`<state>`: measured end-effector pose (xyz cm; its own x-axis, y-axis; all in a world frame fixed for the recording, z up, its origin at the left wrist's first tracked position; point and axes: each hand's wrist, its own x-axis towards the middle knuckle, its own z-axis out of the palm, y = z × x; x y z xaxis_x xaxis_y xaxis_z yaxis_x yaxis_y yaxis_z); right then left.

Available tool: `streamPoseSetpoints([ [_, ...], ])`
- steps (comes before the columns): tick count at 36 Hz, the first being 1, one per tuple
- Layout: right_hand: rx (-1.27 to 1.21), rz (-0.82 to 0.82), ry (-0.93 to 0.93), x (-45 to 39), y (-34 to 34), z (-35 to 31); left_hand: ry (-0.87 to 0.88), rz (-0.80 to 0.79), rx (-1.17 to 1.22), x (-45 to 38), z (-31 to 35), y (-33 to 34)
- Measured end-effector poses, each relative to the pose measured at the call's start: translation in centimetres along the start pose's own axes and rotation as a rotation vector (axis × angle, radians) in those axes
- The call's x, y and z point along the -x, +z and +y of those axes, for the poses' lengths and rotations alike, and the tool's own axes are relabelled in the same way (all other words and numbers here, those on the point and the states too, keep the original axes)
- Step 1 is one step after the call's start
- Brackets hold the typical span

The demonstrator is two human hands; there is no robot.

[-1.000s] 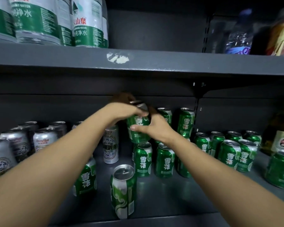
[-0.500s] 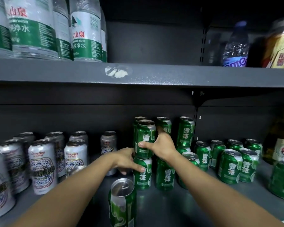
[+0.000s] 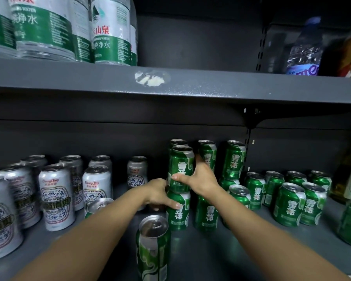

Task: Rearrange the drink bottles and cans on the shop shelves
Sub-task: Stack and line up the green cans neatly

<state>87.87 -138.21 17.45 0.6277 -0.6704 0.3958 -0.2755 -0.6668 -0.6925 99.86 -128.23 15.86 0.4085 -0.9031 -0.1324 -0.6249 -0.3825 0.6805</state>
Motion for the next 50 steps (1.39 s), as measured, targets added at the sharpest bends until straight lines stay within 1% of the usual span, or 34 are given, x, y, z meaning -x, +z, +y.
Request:
streamPoseSetpoints([
  [2, 0.000, 0.008, 0.005, 0.3, 0.1, -0.1, -0.028, -0.001, 0.021, 0.1, -0.3, -0.2],
  [4, 0.012, 0.013, 0.018, 0.6, 0.1, -0.5, -0.067, 0.048, 0.024, 0.4, -0.5, -0.6],
  [7, 0.021, 0.010, 0.020, 0.8, 0.2, -0.8, -0.047, 0.143, -0.088, 2.2, 0.4, -2.0],
  [8, 0.025, 0.010, 0.016, 1.0, 0.2, -0.8, -0.028, 0.131, -0.134, 3.2, 1.0, -2.6],
  [9, 0.030, 0.023, 0.007, 1.2, 0.2, -0.8, -0.023, 0.077, -0.160, 4.5, 1.7, -3.3],
  [10, 0.034, 0.070, -0.005, 1.6, 0.1, -0.9, -0.037, -0.009, -0.176, 5.9, 2.4, -3.9],
  [11, 0.034, 0.160, -0.026, 2.0, -0.1, -0.9, -0.065, -0.116, -0.190, 7.3, 3.2, -4.3],
  [13, 0.033, 0.394, -0.114, 3.2, -0.4, -0.8, -0.130, -0.303, -0.236, 9.4, 4.0, -4.2],
  [14, 0.026, 0.482, -0.171, 3.9, -0.5, -0.6, -0.148, -0.361, -0.272, 10.2, 4.3, -3.6],
  [15, 0.010, 0.529, -0.217, 4.5, -0.5, -0.3, -0.164, -0.392, -0.321, 10.5, 4.4, -2.8],
  [16, -0.011, 0.539, -0.255, 5.1, -0.4, 0.1, -0.175, -0.395, -0.376, 10.6, 4.4, -1.8],
  [19, -0.014, 0.489, -0.325, 7.0, -0.2, 1.2, -0.148, -0.312, -0.485, 10.3, 4.5, 0.1],
  [21, -0.003, 0.417, -0.361, 8.6, -0.3, 1.9, -0.138, -0.252, -0.456, 10.3, 5.0, 0.3],
  [24, 0.008, 0.257, -0.447, 11.1, -1.0, 2.5, -0.105, -0.126, -0.372, 10.5, 6.8, 0.0],
  [26, 0.094, 0.166, -0.503, 12.4, -1.6, 2.4, -0.062, -0.035, -0.328, 10.5, 8.7, 0.2],
  [27, 0.131, 0.135, -0.502, 12.8, -1.8, 2.4, -0.042, 0.004, -0.309, 10.4, 9.7, 0.4],
  [29, 0.106, 0.126, -0.424, 13.3, -2.0, 2.2, -0.010, 0.076, -0.332, 10.2, 11.8, 0.8],
  [32, -0.044, 0.183, -0.277, 12.8, -2.7, 2.1, 0.085, 0.237, -0.549, 9.2, 13.6, 1.2],
  [33, -0.106, 0.193, -0.216, 12.4, -3.2, 2.4, 0.119, 0.320, -0.561, 8.7, 13.6, 1.5],
  [34, -0.174, 0.207, -0.162, 11.9, -3.7, 2.7, 0.154, 0.413, -0.492, 8.2, 13.3, 1.9],
  [35, -0.246, 0.222, -0.111, 11.1, -4.2, 3.3, 0.190, 0.503, -0.341, 7.8, 12.8, 2.6],
  [36, -0.309, 0.234, -0.068, 10.6, -4.8, 3.8, 0.226, 0.576, -0.132, 7.4, 12.3, 3.7],
  [37, -0.362, 0.247, -0.038, 9.9, -5.3, 4.3, 0.262, 0.633, 0.084, 6.9, 11.6, 5.0],
  [38, -0.405, 0.257, -0.012, 9.3, -5.9, 4.8, 0.282, 0.681, 0.236, 6.6, 10.9, 6.7],
  [39, -0.445, 0.263, 0.007, 8.8, -6.3, 5.3, 0.274, 0.710, 0.306, 6.1, 10.1, 8.5],
  [41, -0.500, 0.265, 0.038, 7.7, -7.0, 5.9, 0.230, 0.707, 0.379, 5.3, 8.5, 11.9],
  [43, -0.538, 0.263, 0.050, 6.7, -7.3, 6.2, 0.136, 0.683, 0.422, 4.3, 7.5, 14.3],
  [45, -0.565, 0.259, 0.053, 5.8, -7.7, 6.0, 0.060, 0.705, 0.456, 3.5, 7.4, 15.7],
  [47, -0.602, 0.249, 0.051, 5.1, -8.0, 5.2, 0.029, 0.745, 0.507, 3.1, 7.8, 16.4],
  [50, -0.542, 0.250, 0.076, 4.0, -7.6, 4.7, 0.006, 0.760, 0.486, 2.8, 8.5, 17.3],
])
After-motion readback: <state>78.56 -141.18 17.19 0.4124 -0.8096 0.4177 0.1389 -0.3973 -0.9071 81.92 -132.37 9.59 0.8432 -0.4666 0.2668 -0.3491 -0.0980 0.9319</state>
